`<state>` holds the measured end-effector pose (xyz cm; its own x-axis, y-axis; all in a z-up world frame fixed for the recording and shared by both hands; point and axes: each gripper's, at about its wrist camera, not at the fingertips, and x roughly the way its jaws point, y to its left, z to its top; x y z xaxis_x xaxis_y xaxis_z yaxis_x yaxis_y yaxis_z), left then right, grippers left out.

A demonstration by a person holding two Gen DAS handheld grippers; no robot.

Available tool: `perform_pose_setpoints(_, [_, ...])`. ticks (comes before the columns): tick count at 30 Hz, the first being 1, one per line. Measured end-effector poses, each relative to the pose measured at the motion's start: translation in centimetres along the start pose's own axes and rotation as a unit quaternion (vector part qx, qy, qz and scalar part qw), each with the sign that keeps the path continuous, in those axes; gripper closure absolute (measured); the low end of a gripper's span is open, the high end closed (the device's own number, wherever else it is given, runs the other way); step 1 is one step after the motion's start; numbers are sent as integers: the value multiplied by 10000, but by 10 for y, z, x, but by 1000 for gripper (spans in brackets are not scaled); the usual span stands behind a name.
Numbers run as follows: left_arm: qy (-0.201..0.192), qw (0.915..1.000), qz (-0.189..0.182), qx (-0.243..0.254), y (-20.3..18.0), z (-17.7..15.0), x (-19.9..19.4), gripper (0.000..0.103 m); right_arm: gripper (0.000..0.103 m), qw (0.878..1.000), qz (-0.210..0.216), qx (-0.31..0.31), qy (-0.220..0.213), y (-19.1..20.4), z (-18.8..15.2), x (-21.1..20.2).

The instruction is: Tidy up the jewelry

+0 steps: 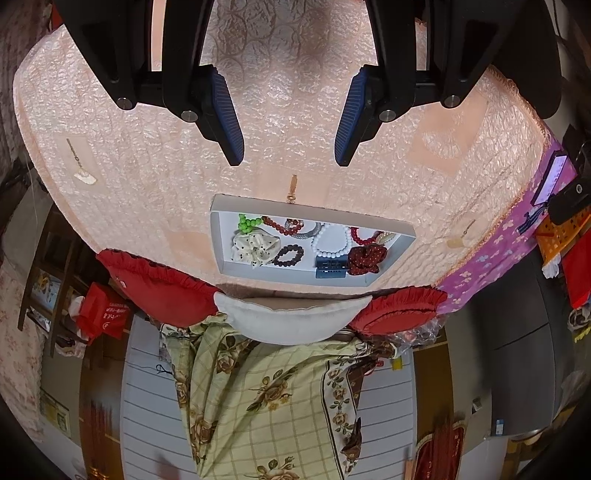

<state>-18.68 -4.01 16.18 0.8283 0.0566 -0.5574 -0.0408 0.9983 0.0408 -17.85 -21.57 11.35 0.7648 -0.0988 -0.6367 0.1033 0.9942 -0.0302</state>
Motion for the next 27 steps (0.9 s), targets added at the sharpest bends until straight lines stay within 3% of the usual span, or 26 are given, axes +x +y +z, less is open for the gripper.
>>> perform_pose_setpoints(16, [58,10000,-10,-21,0,-2,4,0,54,9999,-17,-122,38,9,-3,3])
perform_pose_setpoints(27, [334,9994,45,-23,3,-7,18,0,54,9998,-19,-112,133,9,-8,10])
